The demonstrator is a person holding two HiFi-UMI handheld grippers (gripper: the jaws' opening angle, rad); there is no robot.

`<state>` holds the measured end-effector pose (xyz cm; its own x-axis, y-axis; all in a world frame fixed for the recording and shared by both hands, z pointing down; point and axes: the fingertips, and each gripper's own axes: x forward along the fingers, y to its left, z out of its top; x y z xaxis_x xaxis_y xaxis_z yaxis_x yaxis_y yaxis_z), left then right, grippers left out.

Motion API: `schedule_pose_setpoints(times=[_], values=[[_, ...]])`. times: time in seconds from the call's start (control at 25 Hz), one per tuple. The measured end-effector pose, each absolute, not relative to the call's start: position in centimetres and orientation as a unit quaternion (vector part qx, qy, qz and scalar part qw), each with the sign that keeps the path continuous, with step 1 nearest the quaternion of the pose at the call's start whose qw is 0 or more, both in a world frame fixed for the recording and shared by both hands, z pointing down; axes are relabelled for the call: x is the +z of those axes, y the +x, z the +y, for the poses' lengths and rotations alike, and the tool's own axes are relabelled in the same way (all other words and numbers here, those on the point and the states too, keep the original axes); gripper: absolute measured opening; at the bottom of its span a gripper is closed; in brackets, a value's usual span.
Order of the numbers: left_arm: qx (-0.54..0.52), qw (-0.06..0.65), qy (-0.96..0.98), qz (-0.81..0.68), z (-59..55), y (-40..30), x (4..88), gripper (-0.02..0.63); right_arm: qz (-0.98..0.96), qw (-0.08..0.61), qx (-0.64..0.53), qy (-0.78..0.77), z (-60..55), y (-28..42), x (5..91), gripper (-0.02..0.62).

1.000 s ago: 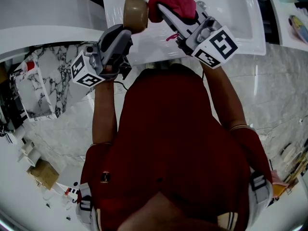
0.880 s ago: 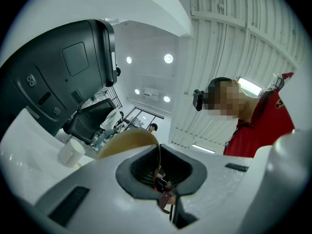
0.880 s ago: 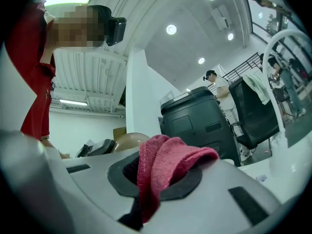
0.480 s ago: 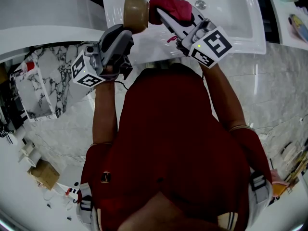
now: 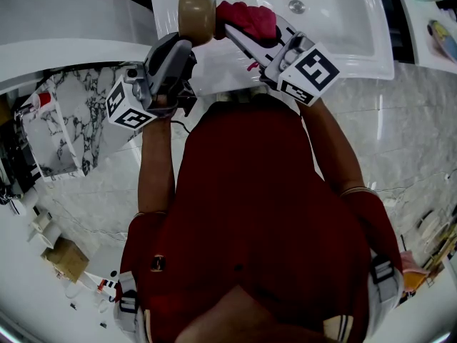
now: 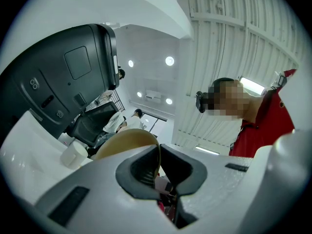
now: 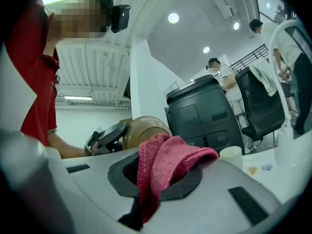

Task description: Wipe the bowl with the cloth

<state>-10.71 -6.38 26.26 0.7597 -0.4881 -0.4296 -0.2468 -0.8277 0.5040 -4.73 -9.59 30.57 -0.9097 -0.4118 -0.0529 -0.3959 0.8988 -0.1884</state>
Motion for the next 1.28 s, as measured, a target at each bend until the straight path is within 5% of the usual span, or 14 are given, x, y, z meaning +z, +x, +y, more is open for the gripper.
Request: schedule_pose_setpoints(times=[1.28], values=[[-0.230, 0.204, 0.927, -0.214, -6.2, -10.0, 27.1, 0.020, 0.979, 0.052, -0.055, -0.190, -9.0, -4.3, 27.9, 0.029]])
